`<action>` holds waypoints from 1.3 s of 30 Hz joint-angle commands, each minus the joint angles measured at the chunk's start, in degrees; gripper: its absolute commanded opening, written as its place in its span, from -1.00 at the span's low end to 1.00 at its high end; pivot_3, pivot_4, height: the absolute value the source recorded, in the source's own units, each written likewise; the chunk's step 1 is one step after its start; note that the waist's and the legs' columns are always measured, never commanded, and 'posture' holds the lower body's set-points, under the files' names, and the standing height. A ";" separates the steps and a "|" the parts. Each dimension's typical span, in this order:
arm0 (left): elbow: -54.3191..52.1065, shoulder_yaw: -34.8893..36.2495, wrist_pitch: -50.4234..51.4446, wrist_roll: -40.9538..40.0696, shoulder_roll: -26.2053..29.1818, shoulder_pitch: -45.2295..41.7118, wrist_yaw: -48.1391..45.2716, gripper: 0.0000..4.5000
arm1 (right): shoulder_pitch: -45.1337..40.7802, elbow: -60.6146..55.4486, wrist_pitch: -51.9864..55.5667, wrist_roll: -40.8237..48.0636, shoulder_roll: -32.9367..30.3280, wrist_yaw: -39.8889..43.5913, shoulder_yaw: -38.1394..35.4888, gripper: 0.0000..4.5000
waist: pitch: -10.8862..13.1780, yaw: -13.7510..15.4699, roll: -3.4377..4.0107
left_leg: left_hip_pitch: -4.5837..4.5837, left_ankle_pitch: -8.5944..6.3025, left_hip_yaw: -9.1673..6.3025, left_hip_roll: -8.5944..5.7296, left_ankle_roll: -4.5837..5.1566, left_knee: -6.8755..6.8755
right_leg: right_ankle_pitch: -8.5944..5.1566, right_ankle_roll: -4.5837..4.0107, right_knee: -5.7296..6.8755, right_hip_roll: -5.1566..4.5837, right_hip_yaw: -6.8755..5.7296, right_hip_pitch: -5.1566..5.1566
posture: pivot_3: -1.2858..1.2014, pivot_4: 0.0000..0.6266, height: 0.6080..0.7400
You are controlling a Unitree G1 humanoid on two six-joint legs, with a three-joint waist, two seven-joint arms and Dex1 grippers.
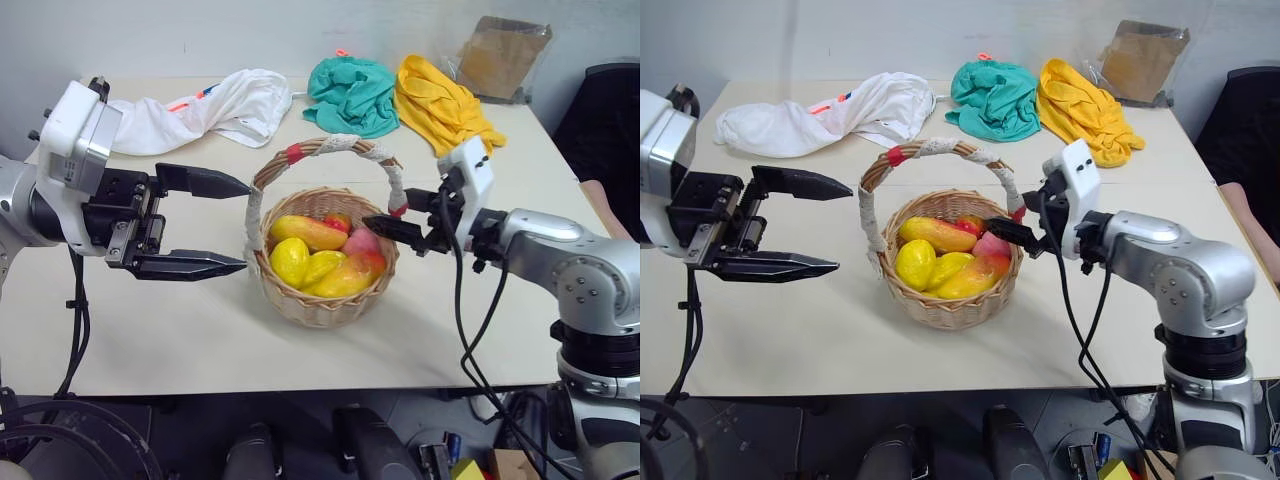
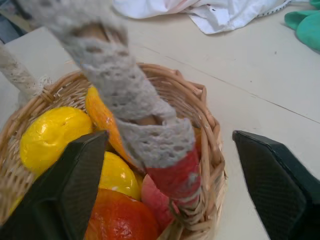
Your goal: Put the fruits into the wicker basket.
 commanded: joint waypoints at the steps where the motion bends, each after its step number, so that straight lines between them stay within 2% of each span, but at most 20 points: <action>1: -1.50 1.84 -0.89 0.26 0.42 -0.31 0.45 1.00 | 2.32 -3.37 -6.90 -2.99 -0.37 3.11 1.17 0.27 | 0.00 0.10 0.00 | 0.00 0.00 0.00 0.00 0.00 0.00 | 0.00 0.00 0.00 0.00 0.00 0.00 | 0.03 -0.52 1.00; 8: -1.15 1.36 -1.38 0.86 -0.27 -0.92 0.66 1.00 | 4.55 -3.20 -11.09 -4.13 1.01 4.13 -0.02 -0.81 | 0.00 0.05 0.00 | 0.01 0.00 0.01 0.01 -0.01 0.01 | 0.00 0.00 0.04 0.03 0.00 0.00 | 0.03 -0.52 1.00; 9: -1.13 1.28 -1.45 0.94 -0.33 -0.93 0.60 1.00 | 5.03 -3.51 -11.71 -4.39 0.76 4.57 -0.11 -0.90 | 0.00 0.08 0.00 | 0.01 0.00 -0.01 0.02 -0.01 0.01 | 0.00 -0.01 0.04 0.03 -0.02 0.01 | 0.03 -0.52 1.00; 15: 0.68 -0.48 -2.57 2.28 -1.40 -2.71 -0.54 1.00 | 8.29 -4.55 -13.24 -0.11 -4.35 7.82 -12.06 -0.91 | 0.00 0.38 0.00 | -0.02 -0.01 0.01 -0.03 0.02 0.01 | 0.00 0.00 0.00 -0.02 -0.01 0.01 | 0.03 -0.52 1.00; 20: 2.21 -1.79 -3.11 3.36 -2.25 -4.12 -1.67 1.00 | 11.73 0.13 -16.57 -3.07 -13.11 11.61 -20.82 -0.91 | 0.00 0.66 0.00 | -0.01 -0.02 -0.01 -0.07 0.05 0.02 | 0.00 0.00 -0.04 -0.05 -0.04 0.05 | 0.03 -0.52 1.00; 24: 3.89 -2.98 -3.83 4.55 -3.10 -5.38 -2.69 1.00 | 14.25 6.59 -21.39 -6.28 -17.11 14.40 -24.59 -0.91 | 0.00 0.34 0.00 | 0.04 -0.02 0.01 -0.07 0.05 0.02 | 0.00 0.01 -0.05 -0.02 -0.01 0.10 | 0.03 -0.52 1.00; 28: 5.31 -4.13 -4.61 5.75 -4.23 -6.50 -3.36 1.00 | 15.13 15.70 -27.67 -11.26 -17.37 13.44 -25.31 -0.91 | 0.00 -0.01 0.00 | 0.11 0.00 0.04 -0.05 0.02 0.01 | 0.00 0.01 0.01 0.02 0.03 0.10 | 0.03 -0.52 1.00; 31: 6.17 -4.59 -4.71 6.30 -5.30 -7.09 -3.57 1.00 | 16.11 19.73 -30.10 -11.08 -14.99 13.40 -25.91 -0.91 | 0.00 0.03 0.00 | 0.11 0.00 0.06 -0.04 0.02 0.02 | 0.00 0.01 0.04 0.02 0.05 0.09 | 0.03 -0.52 1.00; 35: 7.31 -4.90 -4.58 6.76 -6.52 -7.27 -3.32 1.00 | 19.28 20.65 -30.87 -8.98 -12.13 15.37 -27.56 -0.32 | 0.00 0.10 0.02 | 0.12 0.01 0.05 0.00 -0.01 0.02 | 0.00 0.01 0.06 0.06 0.05 0.09 | 0.03 -0.52 1.00; 39: 8.21 -4.53 -3.78 6.42 -7.36 -7.27 -3.43 1.00 | 23.83 18.67 -30.02 -6.37 -12.37 17.41 -30.82 0.29 | 0.01 0.28 0.02 | 0.12 0.01 0.03 -0.01 -0.01 0.05 | 0.00 0.01 0.06 0.03 0.04 0.13 | 0.03 -0.52 1.00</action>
